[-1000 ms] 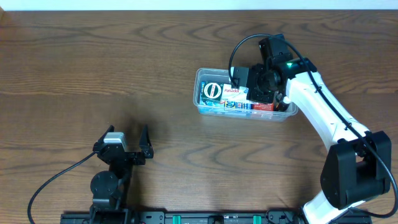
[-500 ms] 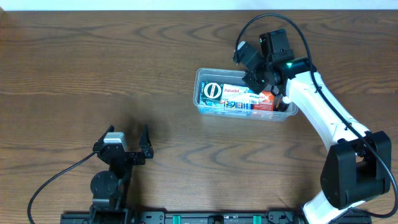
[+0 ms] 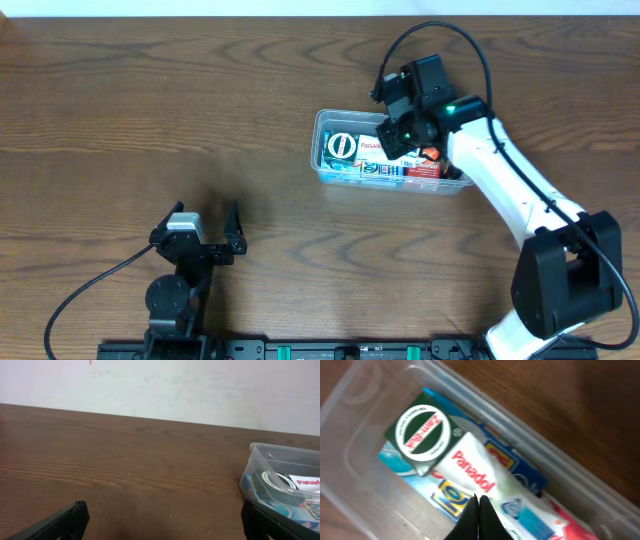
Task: Pack container
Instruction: 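Lower the white-green box into the container and open the right gripper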
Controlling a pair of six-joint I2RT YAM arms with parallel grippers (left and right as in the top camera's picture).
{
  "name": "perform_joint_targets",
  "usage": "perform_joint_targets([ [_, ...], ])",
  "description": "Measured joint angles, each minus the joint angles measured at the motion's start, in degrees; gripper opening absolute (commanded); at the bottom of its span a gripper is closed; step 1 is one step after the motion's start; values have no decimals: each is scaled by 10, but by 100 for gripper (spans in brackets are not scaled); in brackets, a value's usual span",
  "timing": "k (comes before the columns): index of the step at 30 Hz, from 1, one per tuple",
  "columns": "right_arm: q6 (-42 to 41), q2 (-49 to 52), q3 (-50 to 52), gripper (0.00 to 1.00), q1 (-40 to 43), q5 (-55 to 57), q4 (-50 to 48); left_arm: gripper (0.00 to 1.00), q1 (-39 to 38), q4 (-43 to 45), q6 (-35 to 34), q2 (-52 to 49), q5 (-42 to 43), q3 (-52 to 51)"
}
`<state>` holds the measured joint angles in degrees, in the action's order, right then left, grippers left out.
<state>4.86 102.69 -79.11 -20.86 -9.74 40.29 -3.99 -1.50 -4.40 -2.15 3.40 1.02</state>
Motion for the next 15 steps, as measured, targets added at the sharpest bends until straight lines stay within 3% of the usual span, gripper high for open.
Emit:
perform_joint_targets([
  [15,-80,78,0,1,-7,42,5,98,0,0,0,0,0,0],
])
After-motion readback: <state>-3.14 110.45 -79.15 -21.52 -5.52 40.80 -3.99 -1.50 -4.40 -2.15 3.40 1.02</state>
